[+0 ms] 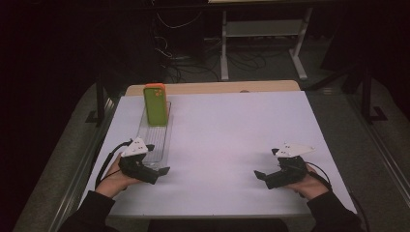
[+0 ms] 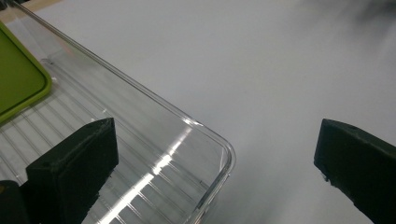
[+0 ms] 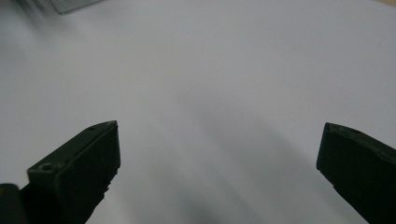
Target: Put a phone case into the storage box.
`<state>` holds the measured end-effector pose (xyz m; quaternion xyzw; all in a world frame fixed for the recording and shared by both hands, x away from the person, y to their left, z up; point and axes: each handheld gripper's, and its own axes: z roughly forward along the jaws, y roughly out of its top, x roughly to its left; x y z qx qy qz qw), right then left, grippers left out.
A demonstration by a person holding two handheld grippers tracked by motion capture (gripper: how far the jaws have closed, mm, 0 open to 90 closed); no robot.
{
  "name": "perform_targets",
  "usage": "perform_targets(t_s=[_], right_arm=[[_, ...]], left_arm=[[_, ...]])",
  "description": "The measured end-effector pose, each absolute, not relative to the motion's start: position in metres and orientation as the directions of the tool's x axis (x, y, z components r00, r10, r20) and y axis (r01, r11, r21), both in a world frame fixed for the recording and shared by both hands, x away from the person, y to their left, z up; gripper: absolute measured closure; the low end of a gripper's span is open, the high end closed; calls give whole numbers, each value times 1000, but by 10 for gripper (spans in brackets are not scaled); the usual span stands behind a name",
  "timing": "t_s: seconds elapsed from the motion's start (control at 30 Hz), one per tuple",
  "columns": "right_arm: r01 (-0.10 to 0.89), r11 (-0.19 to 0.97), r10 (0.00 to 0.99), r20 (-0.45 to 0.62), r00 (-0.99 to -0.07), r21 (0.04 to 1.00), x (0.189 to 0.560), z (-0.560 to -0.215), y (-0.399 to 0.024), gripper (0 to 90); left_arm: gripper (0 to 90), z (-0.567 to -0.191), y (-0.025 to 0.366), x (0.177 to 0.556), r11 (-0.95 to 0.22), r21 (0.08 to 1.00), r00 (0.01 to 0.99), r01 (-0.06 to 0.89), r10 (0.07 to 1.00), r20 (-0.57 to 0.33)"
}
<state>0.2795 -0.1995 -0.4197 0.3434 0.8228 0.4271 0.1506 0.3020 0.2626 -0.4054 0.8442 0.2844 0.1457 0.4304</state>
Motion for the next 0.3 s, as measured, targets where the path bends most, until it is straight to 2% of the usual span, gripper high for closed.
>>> perform_targets(t_s=[0.3], right_arm=[[429,405,690,39,-723,807,279,-418,-198,0]], left_arm=[[0,-406,263,301,-464,810,795,359,607,-4]])
